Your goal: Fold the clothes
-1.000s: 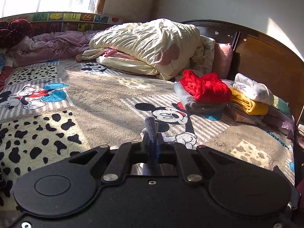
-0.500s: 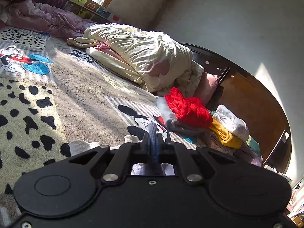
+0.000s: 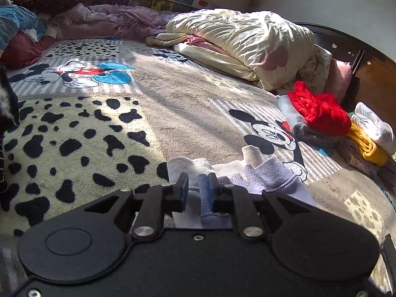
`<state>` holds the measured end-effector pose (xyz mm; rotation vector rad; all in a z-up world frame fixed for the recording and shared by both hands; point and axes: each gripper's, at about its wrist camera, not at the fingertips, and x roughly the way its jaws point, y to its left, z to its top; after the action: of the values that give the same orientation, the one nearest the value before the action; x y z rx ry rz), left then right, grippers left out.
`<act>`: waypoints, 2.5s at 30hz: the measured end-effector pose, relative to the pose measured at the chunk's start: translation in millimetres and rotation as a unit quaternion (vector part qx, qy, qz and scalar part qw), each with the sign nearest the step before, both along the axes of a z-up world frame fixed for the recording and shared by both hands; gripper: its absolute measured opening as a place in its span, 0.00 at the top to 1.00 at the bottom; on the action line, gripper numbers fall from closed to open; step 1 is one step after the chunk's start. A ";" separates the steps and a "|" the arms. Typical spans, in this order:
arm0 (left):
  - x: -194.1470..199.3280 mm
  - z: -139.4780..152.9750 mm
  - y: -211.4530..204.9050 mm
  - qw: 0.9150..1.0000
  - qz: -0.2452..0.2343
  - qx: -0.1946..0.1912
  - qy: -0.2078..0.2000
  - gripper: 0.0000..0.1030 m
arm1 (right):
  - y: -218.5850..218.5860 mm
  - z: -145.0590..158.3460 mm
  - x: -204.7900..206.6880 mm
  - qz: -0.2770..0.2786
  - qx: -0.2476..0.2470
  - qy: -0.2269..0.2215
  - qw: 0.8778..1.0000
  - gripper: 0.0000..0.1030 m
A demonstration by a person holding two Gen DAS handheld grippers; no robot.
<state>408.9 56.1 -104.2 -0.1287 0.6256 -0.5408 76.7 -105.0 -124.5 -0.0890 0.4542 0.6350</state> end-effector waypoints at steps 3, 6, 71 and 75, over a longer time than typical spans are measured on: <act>-38.2 12.5 2.3 1.000 -0.023 -0.002 -0.020 0.88 | -21.8 24.9 6.5 -0.028 0.041 -0.007 0.999 0.55; -69.5 8.3 -9.3 0.997 -0.074 0.013 -0.014 0.88 | -46.1 44.5 36.6 -0.086 0.066 -0.004 0.994 0.56; -258.8 -67.1 14.7 0.902 0.215 -0.268 0.262 0.94 | -180.1 -71.3 39.9 -0.292 0.395 0.310 0.814 0.91; -272.0 -67.2 20.0 0.907 0.193 -0.268 0.260 0.96 | -176.1 -64.5 31.5 -0.281 0.390 0.296 0.826 0.92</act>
<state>136.9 76.1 -171.4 -0.9249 0.9299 -0.2746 108.3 -281.1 -189.1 1.0250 0.7453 0.2031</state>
